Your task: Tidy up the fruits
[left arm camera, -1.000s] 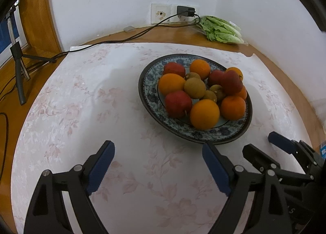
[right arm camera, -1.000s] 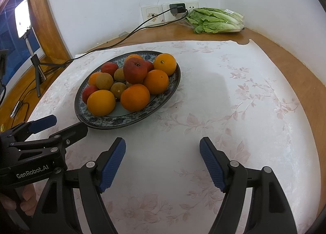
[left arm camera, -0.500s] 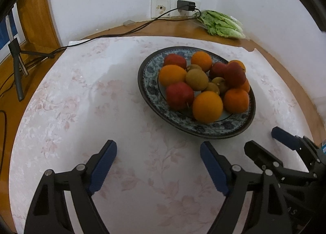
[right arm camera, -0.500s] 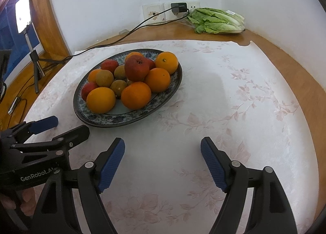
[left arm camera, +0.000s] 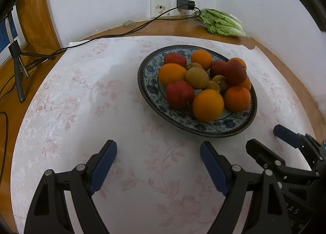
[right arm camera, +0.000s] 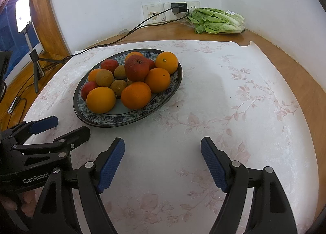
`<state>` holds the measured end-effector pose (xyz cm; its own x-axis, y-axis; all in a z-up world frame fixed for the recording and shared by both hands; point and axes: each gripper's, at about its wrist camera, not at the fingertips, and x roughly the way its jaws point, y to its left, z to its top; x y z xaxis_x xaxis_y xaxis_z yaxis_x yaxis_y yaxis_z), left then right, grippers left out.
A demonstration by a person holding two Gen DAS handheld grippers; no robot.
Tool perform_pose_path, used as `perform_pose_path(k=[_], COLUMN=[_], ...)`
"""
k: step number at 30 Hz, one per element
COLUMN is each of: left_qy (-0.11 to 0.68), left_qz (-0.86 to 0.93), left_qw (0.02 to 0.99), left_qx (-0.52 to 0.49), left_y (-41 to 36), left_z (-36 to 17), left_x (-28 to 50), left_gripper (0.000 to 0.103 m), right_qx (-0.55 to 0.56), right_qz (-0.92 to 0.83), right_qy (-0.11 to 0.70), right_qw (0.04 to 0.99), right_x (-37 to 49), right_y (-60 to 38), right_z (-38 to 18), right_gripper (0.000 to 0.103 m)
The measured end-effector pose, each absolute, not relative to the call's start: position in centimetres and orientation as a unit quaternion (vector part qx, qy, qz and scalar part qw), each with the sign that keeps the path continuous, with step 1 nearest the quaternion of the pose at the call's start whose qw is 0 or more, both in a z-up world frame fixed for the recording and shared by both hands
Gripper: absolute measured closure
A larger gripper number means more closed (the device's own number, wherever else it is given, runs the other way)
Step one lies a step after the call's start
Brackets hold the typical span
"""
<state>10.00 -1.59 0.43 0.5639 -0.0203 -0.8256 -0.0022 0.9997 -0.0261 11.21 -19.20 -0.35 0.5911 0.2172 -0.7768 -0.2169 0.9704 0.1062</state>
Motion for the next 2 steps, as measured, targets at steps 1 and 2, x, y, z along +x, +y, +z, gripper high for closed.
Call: perform_pose_path(k=[1, 2], left_qy=[0.467, 0.467], left_qz=[-0.004, -0.004], left_qw=[0.884, 0.884], left_qx=[-0.011, -0.01], left_y=[-1.6, -1.62], left_z=[0.41, 0.4], left_x=[10.0, 10.0], left_gripper=[0.016, 0.016], right_qx=[-0.001, -0.002], right_qz=[0.121, 0.121], right_qy=[0.436, 0.436], right_qw=[0.892, 0.892], right_x=[11.2, 11.22], right_y=[-19.18, -19.16], right_z=[-0.34, -0.34], right_gripper=[0.024, 0.024])
